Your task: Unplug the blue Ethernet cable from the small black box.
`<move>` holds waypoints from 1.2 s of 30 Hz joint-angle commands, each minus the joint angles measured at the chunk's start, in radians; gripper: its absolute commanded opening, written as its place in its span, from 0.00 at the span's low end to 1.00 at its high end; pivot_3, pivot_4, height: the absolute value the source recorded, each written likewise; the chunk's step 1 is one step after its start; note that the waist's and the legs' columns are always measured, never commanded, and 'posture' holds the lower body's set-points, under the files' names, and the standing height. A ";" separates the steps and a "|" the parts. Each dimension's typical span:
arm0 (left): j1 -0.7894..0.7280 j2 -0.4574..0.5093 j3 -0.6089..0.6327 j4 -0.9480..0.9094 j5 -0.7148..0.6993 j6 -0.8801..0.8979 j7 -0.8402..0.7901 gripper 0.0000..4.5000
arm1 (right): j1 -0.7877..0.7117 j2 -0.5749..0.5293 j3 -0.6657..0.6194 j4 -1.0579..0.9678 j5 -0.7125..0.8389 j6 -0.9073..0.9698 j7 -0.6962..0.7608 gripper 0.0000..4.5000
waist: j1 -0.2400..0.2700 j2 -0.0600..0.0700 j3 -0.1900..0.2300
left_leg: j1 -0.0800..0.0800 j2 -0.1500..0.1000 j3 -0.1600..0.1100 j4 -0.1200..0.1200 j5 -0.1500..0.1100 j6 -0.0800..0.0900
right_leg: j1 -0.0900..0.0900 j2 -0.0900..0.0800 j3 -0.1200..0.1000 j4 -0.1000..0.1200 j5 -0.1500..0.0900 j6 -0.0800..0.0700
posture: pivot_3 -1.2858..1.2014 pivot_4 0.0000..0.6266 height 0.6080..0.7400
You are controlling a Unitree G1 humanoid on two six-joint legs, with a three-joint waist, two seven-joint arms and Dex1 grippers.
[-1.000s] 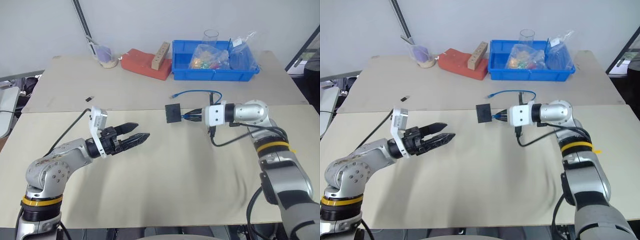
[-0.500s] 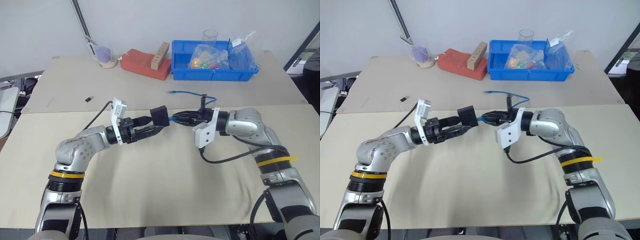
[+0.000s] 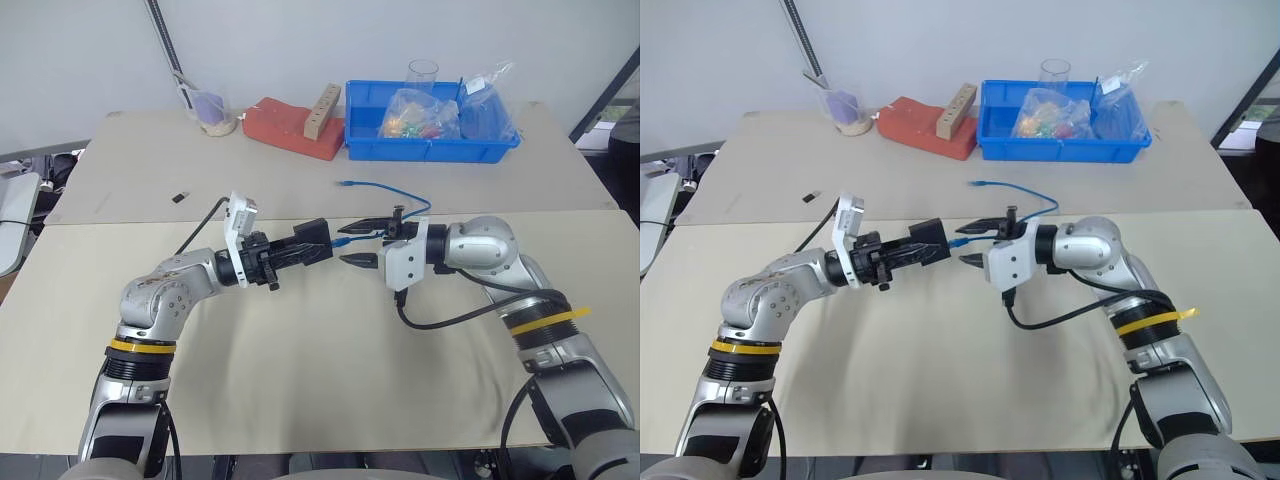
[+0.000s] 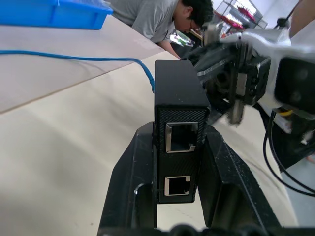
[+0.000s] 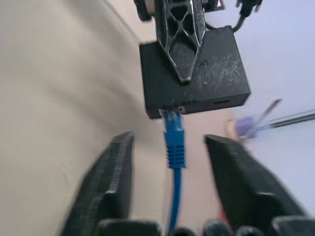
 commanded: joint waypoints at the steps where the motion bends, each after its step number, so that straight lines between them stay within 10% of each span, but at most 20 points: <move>1: -0.011 0.035 -0.029 -0.009 0.055 -0.081 -0.080 0.13 | -0.032 -0.019 -0.047 -0.141 0.257 0.465 0.110 0.75 | 0.000 0.000 0.000 | 0.000 0.000 0.000 0.000 0.000 0.000 | 0.000 0.000 0.000 0.000 0.000 0.000 | 0.52 0.24 1.00; 6: -0.020 0.067 -0.075 -0.012 0.107 -0.159 -0.189 0.13 | -0.138 -0.063 -0.031 -0.117 0.400 0.884 0.254 0.75 | 0.002 0.000 0.000 | 0.000 0.000 -0.001 0.000 0.000 0.000 | 0.000 0.000 0.000 0.000 0.000 0.000 | 0.52 0.24 1.00; 26: -0.040 0.059 -0.077 -0.042 0.117 -0.166 -0.219 0.13 | -0.214 -0.017 0.020 -0.037 0.383 1.023 0.374 0.75 | 0.002 0.000 0.000 | -0.004 0.000 -0.002 0.001 0.000 0.001 | -0.002 0.000 -0.002 -0.004 0.000 0.000 | 0.52 0.24 1.00; 36: -0.050 0.052 -0.099 -0.050 0.122 -0.173 -0.231 0.13 | -0.227 0.000 0.017 -0.043 0.397 1.052 0.387 0.05 | 0.001 0.000 0.000 | -0.004 0.000 -0.002 0.001 0.000 0.001 | -0.002 0.000 -0.003 -0.003 0.000 0.000 | 0.52 0.24 1.00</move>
